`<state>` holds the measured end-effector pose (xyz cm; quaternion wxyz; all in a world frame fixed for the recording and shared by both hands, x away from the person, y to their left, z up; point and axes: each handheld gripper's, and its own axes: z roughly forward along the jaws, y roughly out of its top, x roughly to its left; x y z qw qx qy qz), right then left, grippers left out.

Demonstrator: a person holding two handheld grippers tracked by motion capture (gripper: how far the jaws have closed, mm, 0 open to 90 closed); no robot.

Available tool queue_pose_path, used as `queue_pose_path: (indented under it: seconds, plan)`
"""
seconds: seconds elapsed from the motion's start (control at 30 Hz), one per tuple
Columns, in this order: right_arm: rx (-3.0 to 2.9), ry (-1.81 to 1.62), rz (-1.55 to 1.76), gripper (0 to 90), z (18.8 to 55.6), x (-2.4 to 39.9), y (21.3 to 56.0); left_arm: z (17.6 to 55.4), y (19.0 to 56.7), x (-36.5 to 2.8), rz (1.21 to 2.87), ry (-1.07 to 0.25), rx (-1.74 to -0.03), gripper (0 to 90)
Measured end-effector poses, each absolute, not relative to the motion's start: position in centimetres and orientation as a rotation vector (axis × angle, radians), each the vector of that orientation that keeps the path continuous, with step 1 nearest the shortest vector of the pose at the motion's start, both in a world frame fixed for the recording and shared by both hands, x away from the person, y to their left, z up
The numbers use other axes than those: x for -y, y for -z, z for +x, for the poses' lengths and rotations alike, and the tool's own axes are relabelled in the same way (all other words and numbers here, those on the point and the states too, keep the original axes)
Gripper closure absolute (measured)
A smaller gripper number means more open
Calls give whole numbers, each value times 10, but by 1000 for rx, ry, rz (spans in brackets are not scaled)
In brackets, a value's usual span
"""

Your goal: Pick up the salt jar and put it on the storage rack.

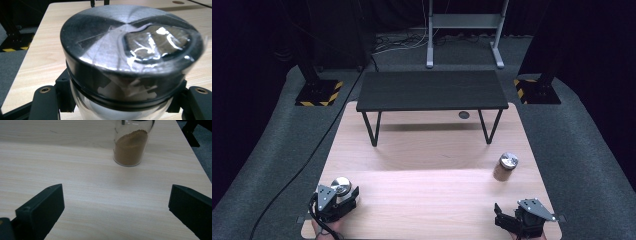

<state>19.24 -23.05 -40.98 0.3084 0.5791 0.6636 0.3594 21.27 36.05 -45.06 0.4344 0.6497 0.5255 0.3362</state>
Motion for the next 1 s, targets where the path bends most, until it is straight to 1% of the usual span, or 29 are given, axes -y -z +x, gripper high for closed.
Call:
queue_pose_path:
  seconds: [0.43,1.0]
  plan:
    - [-1751,-949,1531,0,191,232,408,219,434,-354,1640,-830,-1259,308]
    - [-1750,-949,1533,0,191,233,407,239,418,-346,1681,-789,-1201,308]
